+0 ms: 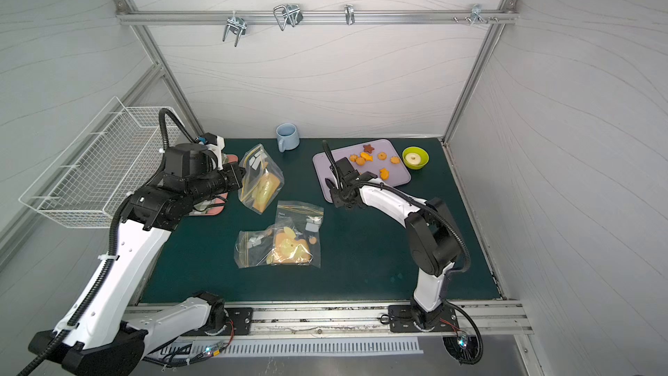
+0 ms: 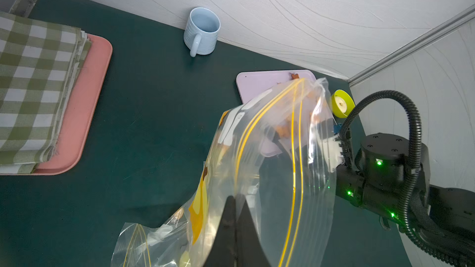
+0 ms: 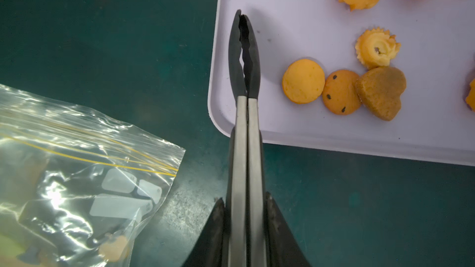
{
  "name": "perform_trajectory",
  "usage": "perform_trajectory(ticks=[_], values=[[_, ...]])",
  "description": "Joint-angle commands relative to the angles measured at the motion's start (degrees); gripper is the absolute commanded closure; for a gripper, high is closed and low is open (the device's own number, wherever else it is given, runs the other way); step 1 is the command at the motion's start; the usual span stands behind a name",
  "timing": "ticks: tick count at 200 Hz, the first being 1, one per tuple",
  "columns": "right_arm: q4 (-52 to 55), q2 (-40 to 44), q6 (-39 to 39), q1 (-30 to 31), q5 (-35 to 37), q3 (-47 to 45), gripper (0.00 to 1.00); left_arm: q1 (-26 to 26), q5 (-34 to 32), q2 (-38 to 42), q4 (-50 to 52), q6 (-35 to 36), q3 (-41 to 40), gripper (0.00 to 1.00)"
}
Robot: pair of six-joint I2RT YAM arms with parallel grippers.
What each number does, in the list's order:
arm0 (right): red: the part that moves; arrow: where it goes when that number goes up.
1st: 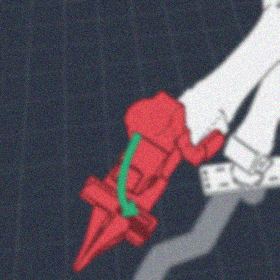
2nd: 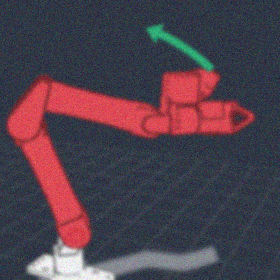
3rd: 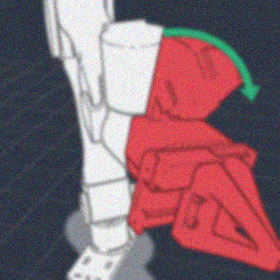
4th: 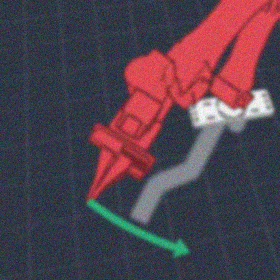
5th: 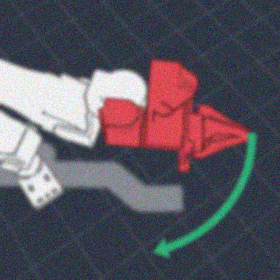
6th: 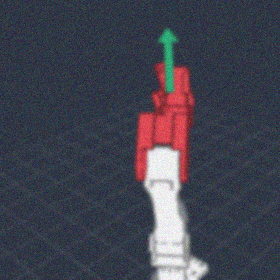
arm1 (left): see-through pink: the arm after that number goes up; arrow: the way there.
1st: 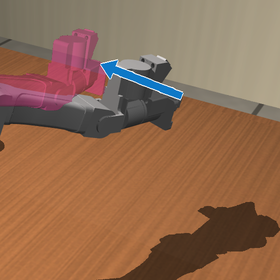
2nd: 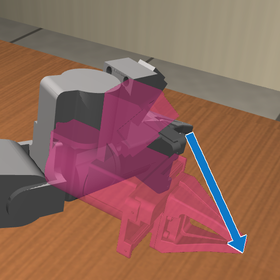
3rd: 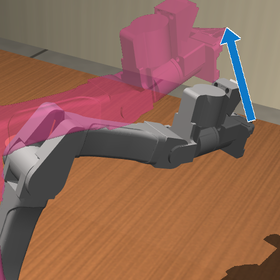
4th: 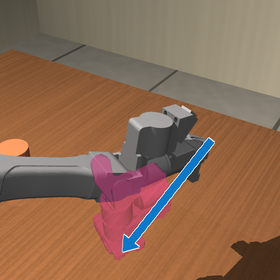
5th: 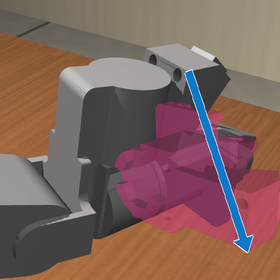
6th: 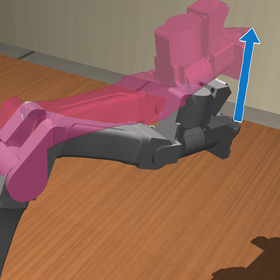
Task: Put the cookies into a resealable bag to prevent moisture
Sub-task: Move the tray at the center of the board.
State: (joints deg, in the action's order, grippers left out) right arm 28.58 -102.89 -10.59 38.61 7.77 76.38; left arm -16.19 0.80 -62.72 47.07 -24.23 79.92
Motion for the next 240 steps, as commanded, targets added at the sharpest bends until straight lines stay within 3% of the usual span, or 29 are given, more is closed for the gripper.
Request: perform_trajectory(ticks=[1,86,125,184,205,240], values=[[2.5,-1.7,0.2,0.6,-1.9,2.5,0.97,0.5,-0.1,0.9,-0.4,-0.2,2.2,1.0],[1.4,-7.8,-1.0,3.3,-18.1,6.3,1.0,1.2,-0.2,1.2,-0.3,0.0,2.0,1.0],[0.7,-13.2,-3.2,5.4,-20.1,11.8,1.0,1.6,-0.8,1.5,-0.1,0.0,2.2,1.0],[2.9,-25.6,-5.3,6.1,-21.4,27.6,1.0,1.9,-1.8,1.9,1.0,0.0,2.4,1.0],[0.8,-21.6,-5.7,5.3,-19.8,25.9,1.0,2.2,-3.4,2.6,1.7,0.2,2.6,1.0],[-2.8,-6.3,-4.6,2.3,-17.6,15.9,0.99,3.8,-4.5,1.5,1.6,0.2,3.8,1.0]])
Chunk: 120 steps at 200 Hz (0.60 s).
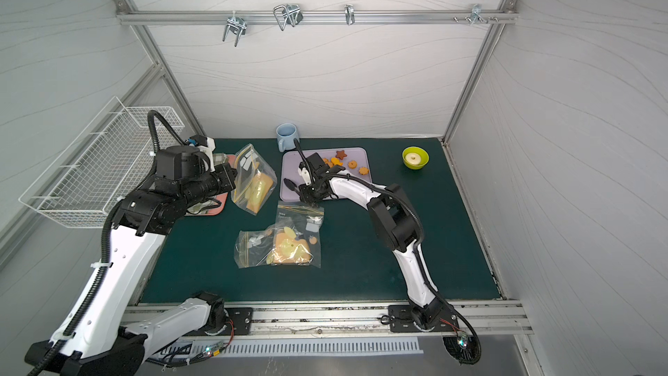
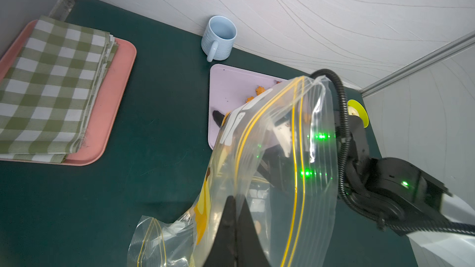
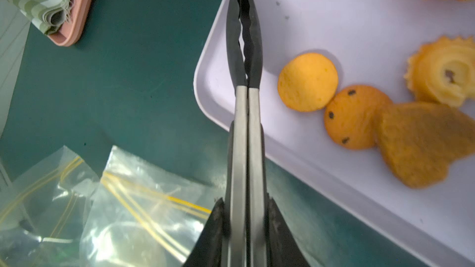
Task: Put the cookies into a resealable bag to prevent moisture
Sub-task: Move the tray at the center of the board, then pick up the cookie from the tray.
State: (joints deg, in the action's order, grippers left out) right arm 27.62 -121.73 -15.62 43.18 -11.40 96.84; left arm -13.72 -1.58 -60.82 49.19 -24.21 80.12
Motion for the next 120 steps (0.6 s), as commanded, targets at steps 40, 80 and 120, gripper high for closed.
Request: perform_trajectory(ticks=[40,80,120], values=[[1.6,27.3,0.8,-4.6,11.4,-18.0,0.99,2.1,-15.0,-9.9,3.4,1.8,11.7,1.0],[7.0,37.0,-0.6,-6.3,20.5,-24.6,0.99,3.6,-29.6,-23.4,10.5,5.5,23.2,1.0],[13.8,42.2,-4.6,-9.6,31.9,-27.6,0.99,3.7,-37.7,-38.7,14.4,6.8,29.2,1.0]])
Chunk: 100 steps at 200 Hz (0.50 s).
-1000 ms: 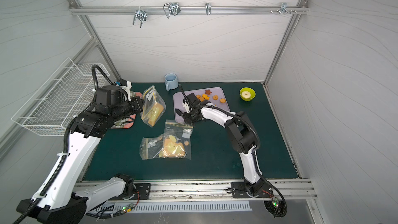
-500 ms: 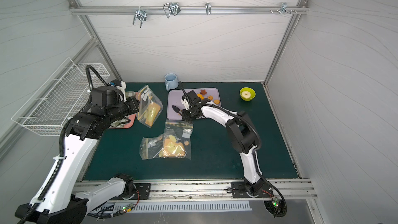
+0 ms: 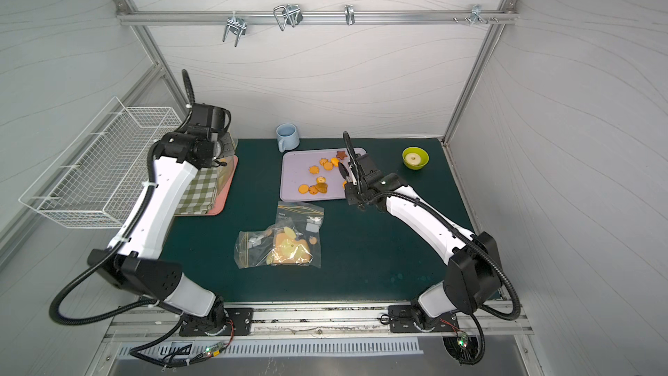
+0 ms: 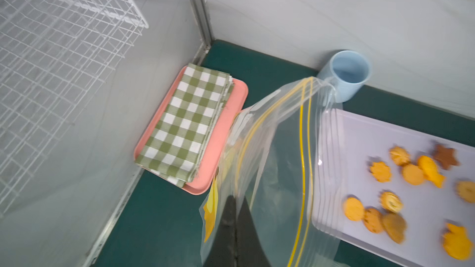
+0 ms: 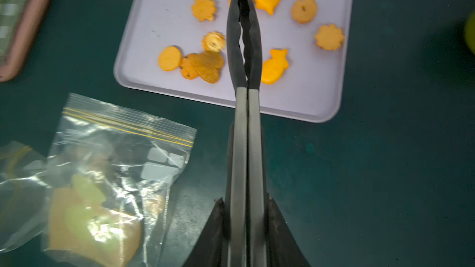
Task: Put the cookies into a resealable bag to prevent moisture
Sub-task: Pick up the cookie from the tray.
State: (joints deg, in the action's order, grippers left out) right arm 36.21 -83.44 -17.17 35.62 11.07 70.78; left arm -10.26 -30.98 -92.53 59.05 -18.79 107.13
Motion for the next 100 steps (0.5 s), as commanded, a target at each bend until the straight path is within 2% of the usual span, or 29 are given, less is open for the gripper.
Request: perform_trajectory(ticks=[1,17,36,70,86,100], values=[[5.2,4.0,-3.0,-2.1,9.5,-1.7,0.99,0.2,-8.2,-7.3,4.5,1.4,2.1,1.0],[3.9,5.2,-1.8,-3.2,7.7,-4.2,0.98,0.2,-4.8,-12.3,4.4,0.1,2.3,1.0],[2.6,4.4,0.6,-3.4,5.2,-5.8,0.98,0.3,6.6,-15.8,2.8,-1.6,2.6,1.0],[-2.2,3.0,3.8,-3.4,1.4,-7.5,0.97,0.7,17.4,-17.4,-2.3,-2.9,0.6,1.0],[-3.7,2.0,5.1,-3.4,0.1,-7.4,0.93,1.4,23.4,-16.7,-5.4,-3.5,-1.1,1.0],[-3.8,1.2,5.7,-3.5,-0.7,-6.8,0.92,1.6,25.8,-15.8,-7.8,-3.9,-5.2,1.0]])
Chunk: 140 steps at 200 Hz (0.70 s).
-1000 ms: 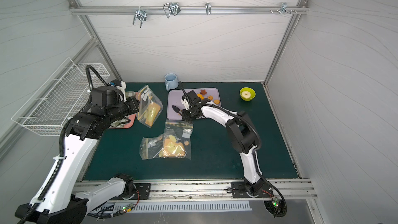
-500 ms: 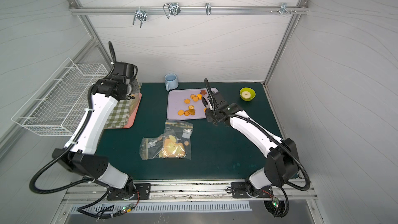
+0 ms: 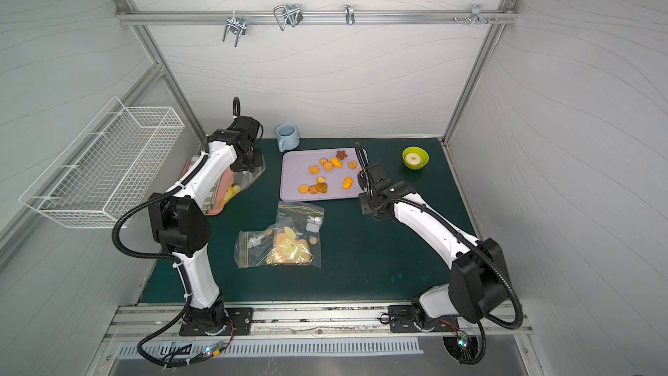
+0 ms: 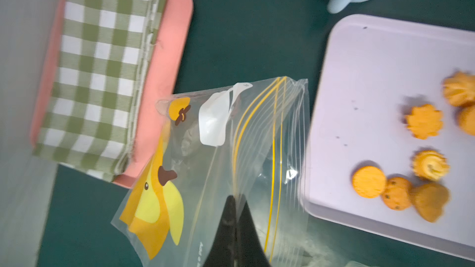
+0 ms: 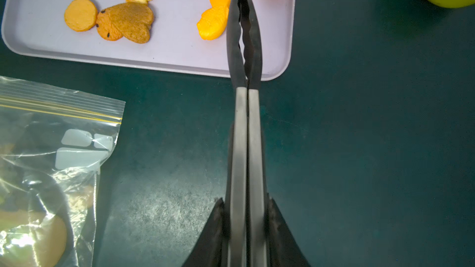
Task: Put the cookies into a resealable bag to prevent moisture
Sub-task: Pick up the cookie from the tray.
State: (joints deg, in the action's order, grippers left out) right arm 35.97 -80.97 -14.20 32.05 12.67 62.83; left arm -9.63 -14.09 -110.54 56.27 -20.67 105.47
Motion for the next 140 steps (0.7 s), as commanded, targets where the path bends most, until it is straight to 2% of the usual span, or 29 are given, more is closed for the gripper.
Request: perform_trajectory(ticks=[1,26,95,111,140], values=[[-3.5,-1.3,2.8,0.0,-2.3,1.1,0.92,1.0,9.1,2.3,-5.2,-2.0,-3.7,1.0],[-4.3,-2.3,4.2,0.0,-3.6,1.3,0.84,2.2,13.4,2.8,-6.1,-2.7,-5.0,1.0],[-3.6,-6.8,5.7,-0.2,-3.3,3.9,0.75,2.4,15.2,3.6,-6.1,-2.7,-5.8,1.0],[-3.4,-7.0,5.7,-0.2,-3.1,4.0,0.67,2.4,15.4,3.6,-6.1,-2.5,-5.6,1.0],[-2.9,-7.6,5.8,-0.2,-2.4,4.2,0.59,2.5,15.7,3.6,-6.2,-2.5,-5.7,1.0]])
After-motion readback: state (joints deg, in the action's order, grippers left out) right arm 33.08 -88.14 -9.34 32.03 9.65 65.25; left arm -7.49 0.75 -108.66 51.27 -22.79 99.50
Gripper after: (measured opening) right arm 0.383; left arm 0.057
